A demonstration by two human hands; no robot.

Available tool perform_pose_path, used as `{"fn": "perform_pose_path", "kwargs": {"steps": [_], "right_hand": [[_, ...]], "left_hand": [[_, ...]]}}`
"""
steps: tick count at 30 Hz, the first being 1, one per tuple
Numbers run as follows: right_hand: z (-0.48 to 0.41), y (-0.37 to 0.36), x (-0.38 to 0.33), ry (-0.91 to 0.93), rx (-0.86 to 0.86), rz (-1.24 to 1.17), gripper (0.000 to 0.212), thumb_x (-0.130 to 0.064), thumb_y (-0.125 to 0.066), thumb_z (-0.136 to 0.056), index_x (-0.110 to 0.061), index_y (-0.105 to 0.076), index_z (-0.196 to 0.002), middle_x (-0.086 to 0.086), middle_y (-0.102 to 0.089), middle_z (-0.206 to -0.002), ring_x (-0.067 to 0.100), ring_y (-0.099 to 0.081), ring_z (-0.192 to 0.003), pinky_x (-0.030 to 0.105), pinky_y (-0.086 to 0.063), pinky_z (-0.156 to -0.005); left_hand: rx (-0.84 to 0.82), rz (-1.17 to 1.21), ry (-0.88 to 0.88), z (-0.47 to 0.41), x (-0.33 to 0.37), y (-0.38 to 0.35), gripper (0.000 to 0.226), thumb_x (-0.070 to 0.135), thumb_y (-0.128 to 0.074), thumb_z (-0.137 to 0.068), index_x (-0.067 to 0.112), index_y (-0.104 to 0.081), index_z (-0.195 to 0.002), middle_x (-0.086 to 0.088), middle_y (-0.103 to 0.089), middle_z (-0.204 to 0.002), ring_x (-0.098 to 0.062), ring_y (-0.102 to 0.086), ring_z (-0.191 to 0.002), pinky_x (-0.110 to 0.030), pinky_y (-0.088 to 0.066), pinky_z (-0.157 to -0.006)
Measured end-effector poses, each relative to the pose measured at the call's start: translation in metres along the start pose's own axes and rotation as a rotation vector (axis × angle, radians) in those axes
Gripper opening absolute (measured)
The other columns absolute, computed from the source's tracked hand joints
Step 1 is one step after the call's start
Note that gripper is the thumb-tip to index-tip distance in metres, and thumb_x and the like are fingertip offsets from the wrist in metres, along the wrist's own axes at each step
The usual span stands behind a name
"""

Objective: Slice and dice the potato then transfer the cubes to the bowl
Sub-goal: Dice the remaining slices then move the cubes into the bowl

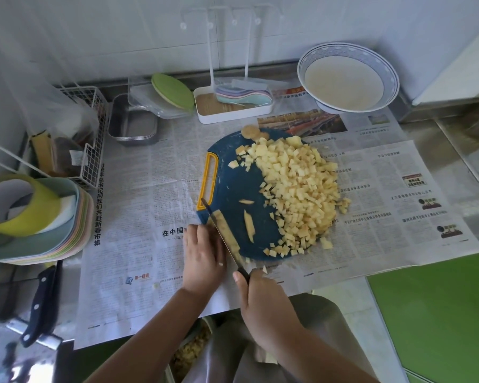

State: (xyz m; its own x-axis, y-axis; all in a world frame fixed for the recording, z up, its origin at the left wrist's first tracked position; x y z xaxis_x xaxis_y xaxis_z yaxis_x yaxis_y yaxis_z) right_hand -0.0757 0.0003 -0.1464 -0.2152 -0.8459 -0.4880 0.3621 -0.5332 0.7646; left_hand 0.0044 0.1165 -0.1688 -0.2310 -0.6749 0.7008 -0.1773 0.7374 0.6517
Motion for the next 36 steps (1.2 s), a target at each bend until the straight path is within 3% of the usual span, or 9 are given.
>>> {"fn": "perform_pose_path", "kwargs": {"steps": [5, 6, 8, 10, 16, 21, 26, 32, 36], "right_hand": [[-0.014, -0.011, 0.002, -0.067, 0.014, 0.072, 0.128, -0.069, 0.049, -0.048, -0.018, -0.054, -0.105, -0.002, -0.064, -0.096, 0.011, -0.059, -0.084, 0.019, -0.035, -0.066], [-0.015, -0.012, 0.003, -0.063, 0.014, 0.077, 0.124, -0.070, 0.045, -0.054, -0.018, -0.054, -0.105, -0.002, -0.064, -0.096, 0.011, -0.060, -0.085, 0.018, -0.034, -0.066], [-0.018, -0.009, 0.002, -0.048, 0.026, 0.024, 0.086, -0.066, 0.012, -0.087, -0.016, -0.056, -0.105, 0.000, -0.063, -0.096, 0.011, -0.057, -0.082, 0.019, -0.035, -0.067], [-0.024, -0.003, 0.003, -0.069, 0.038, -0.040, 0.056, -0.052, -0.014, -0.100, -0.015, -0.055, -0.102, 0.000, -0.060, -0.092, 0.011, -0.051, -0.077, 0.021, -0.036, -0.066], [-0.038, 0.006, 0.021, -0.072, -0.013, -0.388, 0.051, -0.047, -0.026, -0.101, -0.019, -0.042, -0.062, -0.006, -0.043, -0.055, 0.007, -0.042, -0.048, 0.021, -0.033, -0.050], [-0.036, 0.010, 0.037, -0.090, -0.198, -0.823, 0.049, -0.045, -0.035, -0.101, -0.012, -0.045, -0.066, 0.000, -0.038, -0.046, 0.017, -0.036, -0.035, 0.028, -0.033, -0.038], [-0.027, 0.021, 0.032, -0.026, -0.150, -0.774, 0.049, -0.042, -0.033, -0.102, -0.011, -0.043, -0.066, 0.003, -0.037, -0.046, 0.017, -0.034, -0.035, 0.029, -0.032, -0.040], [-0.020, 0.039, 0.022, 0.079, 0.019, -0.382, 0.046, -0.043, -0.031, -0.102, -0.022, -0.042, -0.063, -0.004, -0.042, -0.054, 0.006, -0.040, -0.046, 0.021, -0.031, -0.051], [-0.016, 0.033, 0.023, 0.043, 0.012, -0.290, 0.045, -0.045, -0.029, -0.102, -0.022, -0.043, -0.066, -0.005, -0.044, -0.058, 0.008, -0.043, -0.052, 0.020, -0.035, -0.052]], "left_hand": [[0.010, -0.024, -0.008, 0.000, 0.002, 0.000, 0.012, 0.014, -0.037, -0.087, 0.008, -0.046, -0.082, -0.006, -0.043, -0.083, -0.018, -0.034, -0.079, -0.033, -0.034, -0.072], [0.008, -0.029, -0.001, 0.000, 0.001, 0.000, 0.014, 0.014, -0.037, -0.088, 0.007, -0.047, -0.082, -0.006, -0.044, -0.084, -0.019, -0.035, -0.079, -0.034, -0.036, -0.072], [0.000, -0.042, 0.001, 0.000, 0.000, -0.001, 0.017, 0.016, -0.037, -0.090, 0.005, -0.049, -0.083, -0.008, -0.045, -0.086, -0.020, -0.037, -0.080, -0.036, -0.038, -0.072], [-0.012, -0.055, -0.007, 0.003, 0.000, 0.000, 0.017, 0.018, -0.039, -0.092, 0.006, -0.048, -0.086, -0.009, -0.045, -0.090, -0.020, -0.039, -0.082, -0.034, -0.039, -0.074], [-0.097, 0.003, -0.106, 0.006, 0.005, 0.008, 0.024, 0.032, -0.043, -0.097, 0.012, -0.050, -0.109, 0.001, -0.044, -0.110, -0.014, -0.047, -0.102, -0.025, -0.041, -0.090], [-0.288, 0.029, -0.280, 0.007, -0.006, 0.015, 0.056, 0.047, -0.057, -0.088, 0.013, -0.050, -0.131, -0.004, -0.044, -0.135, -0.013, -0.046, -0.123, -0.017, -0.036, -0.106], [-0.272, -0.016, -0.303, 0.003, -0.008, 0.008, 0.057, 0.048, -0.051, -0.091, 0.006, -0.057, -0.130, -0.013, -0.052, -0.132, -0.021, -0.052, -0.118, -0.030, -0.049, -0.097], [-0.209, -0.057, -0.313, -0.002, 0.004, -0.001, 0.049, 0.033, -0.066, -0.083, 0.005, -0.060, -0.123, -0.015, -0.054, -0.125, -0.024, -0.060, -0.099, -0.030, -0.055, -0.079], [-0.183, -0.043, -0.277, -0.002, 0.006, 0.005, 0.051, 0.037, -0.060, -0.084, 0.001, -0.063, -0.118, -0.012, -0.060, -0.120, -0.018, -0.057, -0.104, -0.026, -0.052, -0.086]]}}
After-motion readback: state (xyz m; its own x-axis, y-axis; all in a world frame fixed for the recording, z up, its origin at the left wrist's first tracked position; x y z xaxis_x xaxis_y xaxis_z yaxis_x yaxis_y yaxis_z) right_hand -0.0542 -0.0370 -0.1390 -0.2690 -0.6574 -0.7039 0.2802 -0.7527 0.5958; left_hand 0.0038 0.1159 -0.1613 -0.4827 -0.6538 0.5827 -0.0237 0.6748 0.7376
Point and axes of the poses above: each hand's wrist, its own z-axis away from the middle knuckle, its own y-axis out of the back of the hand, x = y × z, the point moved 8 cm from there along -z, towards the middle knuckle
